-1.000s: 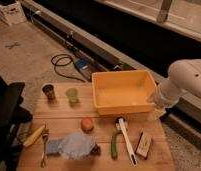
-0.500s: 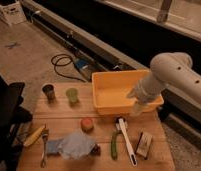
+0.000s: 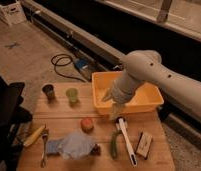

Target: Place towel in plastic cup

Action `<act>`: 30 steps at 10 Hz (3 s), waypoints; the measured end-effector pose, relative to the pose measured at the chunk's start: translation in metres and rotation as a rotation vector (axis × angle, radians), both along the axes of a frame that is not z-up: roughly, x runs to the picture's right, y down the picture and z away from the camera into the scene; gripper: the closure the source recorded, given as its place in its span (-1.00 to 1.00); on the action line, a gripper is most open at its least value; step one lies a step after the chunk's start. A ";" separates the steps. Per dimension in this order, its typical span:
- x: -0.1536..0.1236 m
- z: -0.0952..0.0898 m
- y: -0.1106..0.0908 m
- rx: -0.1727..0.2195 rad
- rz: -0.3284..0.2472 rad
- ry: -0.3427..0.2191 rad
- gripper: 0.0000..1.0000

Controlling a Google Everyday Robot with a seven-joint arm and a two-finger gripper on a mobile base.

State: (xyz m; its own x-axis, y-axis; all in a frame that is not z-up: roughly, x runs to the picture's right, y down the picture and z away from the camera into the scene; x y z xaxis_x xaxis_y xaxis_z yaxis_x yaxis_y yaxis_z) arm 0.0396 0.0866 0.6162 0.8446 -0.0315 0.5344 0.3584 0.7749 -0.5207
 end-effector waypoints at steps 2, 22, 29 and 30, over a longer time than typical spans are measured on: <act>0.001 -0.001 0.001 -0.004 -0.004 -0.001 -0.22; -0.140 -0.016 0.105 -0.155 -0.266 -0.294 -0.22; -0.134 0.013 0.135 -0.236 -0.185 -0.333 -0.22; -0.133 0.017 0.140 -0.254 -0.176 -0.334 -0.22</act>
State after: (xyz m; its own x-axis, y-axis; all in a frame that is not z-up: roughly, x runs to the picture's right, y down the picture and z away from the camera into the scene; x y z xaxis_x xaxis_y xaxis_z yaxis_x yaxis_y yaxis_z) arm -0.0934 0.2265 0.6331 0.6182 0.0080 0.7860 0.6538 0.5498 -0.5198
